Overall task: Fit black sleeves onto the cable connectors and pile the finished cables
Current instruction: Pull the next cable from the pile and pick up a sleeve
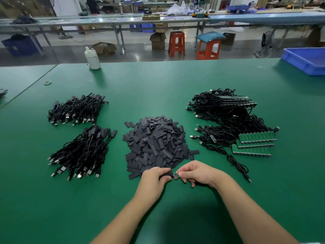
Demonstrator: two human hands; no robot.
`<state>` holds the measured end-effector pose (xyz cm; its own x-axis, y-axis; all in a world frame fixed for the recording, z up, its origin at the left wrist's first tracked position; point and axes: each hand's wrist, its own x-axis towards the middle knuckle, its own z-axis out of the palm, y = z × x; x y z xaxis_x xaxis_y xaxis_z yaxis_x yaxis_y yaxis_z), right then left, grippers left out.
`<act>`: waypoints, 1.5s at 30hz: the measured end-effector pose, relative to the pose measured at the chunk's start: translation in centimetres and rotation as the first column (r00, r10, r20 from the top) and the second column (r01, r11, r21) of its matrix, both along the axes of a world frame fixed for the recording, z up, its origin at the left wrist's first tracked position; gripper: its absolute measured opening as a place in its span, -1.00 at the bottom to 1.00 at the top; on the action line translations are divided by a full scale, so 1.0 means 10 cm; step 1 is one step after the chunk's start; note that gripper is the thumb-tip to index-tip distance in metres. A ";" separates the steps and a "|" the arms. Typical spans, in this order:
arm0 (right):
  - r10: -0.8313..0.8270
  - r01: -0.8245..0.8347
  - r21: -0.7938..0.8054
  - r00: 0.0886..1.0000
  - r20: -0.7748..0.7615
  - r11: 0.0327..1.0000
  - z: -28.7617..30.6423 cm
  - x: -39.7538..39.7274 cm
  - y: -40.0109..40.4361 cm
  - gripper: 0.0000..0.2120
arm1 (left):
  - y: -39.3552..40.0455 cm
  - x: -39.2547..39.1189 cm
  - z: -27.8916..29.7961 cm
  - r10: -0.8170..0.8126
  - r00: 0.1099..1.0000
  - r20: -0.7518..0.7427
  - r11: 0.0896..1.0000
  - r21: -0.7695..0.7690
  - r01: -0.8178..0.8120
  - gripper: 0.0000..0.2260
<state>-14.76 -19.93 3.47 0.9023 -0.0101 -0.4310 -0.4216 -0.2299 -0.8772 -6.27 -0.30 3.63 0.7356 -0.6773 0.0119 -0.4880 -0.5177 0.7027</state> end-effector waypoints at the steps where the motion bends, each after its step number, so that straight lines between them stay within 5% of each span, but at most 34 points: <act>1: 0.001 -0.001 0.003 1.000 0.001 1.000 0.00 0.00 0.00 -0.83 | 0.00 0.00 0.00 -0.003 1.000 0.010 1.000 0.009 0.003 -0.71; 15: -0.007 0.007 0.055 1.000 0.015 0.998 0.01 0.00 0.00 -0.83 | 0.00 0.09 0.06 -0.072 0.994 0.087 0.997 0.046 0.069 -0.72; 30: -0.015 0.012 0.057 0.999 0.043 0.998 -0.05 0.00 -0.01 -0.84 | -0.08 0.16 0.16 -0.346 0.913 0.218 0.920 0.270 0.284 -0.76; 45: -0.100 0.091 0.140 0.993 0.057 0.986 -0.12 -0.01 -0.01 -0.77 | -0.23 0.02 0.14 -0.271 0.946 0.177 0.946 0.229 0.228 -0.78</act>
<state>-14.84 -20.08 2.27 0.9255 -0.0425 -0.3763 -0.3784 -0.0666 -0.9232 -6.08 -2.57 5.04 0.5388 -0.8423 -0.0142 -0.7410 -0.4819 0.4676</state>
